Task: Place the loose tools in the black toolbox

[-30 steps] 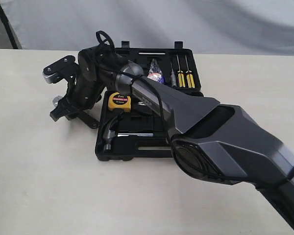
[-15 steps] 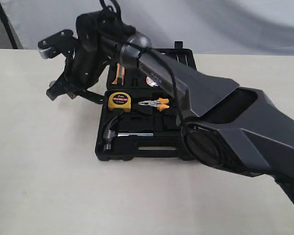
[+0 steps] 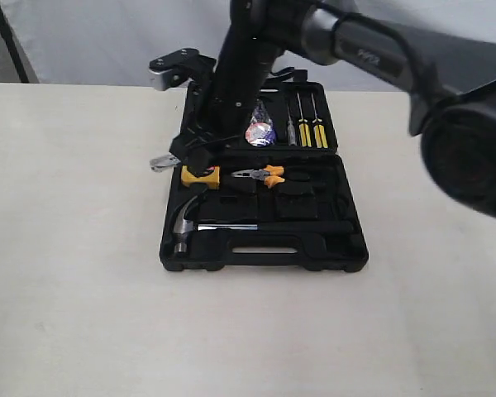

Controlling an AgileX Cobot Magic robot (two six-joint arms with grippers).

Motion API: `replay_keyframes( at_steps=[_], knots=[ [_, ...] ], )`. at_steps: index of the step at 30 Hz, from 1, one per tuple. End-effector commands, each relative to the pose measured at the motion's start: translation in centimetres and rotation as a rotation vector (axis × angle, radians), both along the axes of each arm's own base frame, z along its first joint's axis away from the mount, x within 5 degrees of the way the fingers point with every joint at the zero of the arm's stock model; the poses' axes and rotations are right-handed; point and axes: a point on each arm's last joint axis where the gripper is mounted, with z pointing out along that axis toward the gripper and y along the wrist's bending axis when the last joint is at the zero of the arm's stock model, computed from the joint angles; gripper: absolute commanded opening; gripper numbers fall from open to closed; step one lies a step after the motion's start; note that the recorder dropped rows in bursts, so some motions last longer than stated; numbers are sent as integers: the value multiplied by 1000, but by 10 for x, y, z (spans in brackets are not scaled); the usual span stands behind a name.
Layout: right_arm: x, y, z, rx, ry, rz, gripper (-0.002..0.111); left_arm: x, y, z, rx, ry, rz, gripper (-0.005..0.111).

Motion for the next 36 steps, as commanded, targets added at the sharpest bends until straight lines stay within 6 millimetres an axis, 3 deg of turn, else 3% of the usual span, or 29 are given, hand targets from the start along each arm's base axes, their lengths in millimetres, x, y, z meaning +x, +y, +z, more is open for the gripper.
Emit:
replay_keyframes(
  at_steps=[1,5,9,13,19,29,36],
  knots=[
    [-21,-39,20,18,-133,26,-1,-2,0,-1,-27,-5,1,1],
    [-47,-76,13,-28,-309,127,-1,-2,0,-1,-27,-5,1,1],
    [-53,-92,-5,-58,-487,129,-1,-2,0,-1,-27,-5,1,1],
    [-56,-92,-29,-98,-455,243,-1,-2,0,-1,-27,-5,1,1],
    [-50,-90,-54,-115,-444,248,-1,-2,0,-1,-27,-5,1,1],
    [-49,-89,-50,-91,-451,224,-1,-2,0,-1,-27,-5,1,1],
    [-51,-88,-68,-107,-410,288,1,-2,0,-1,-27,-5,1,1]
  ],
)
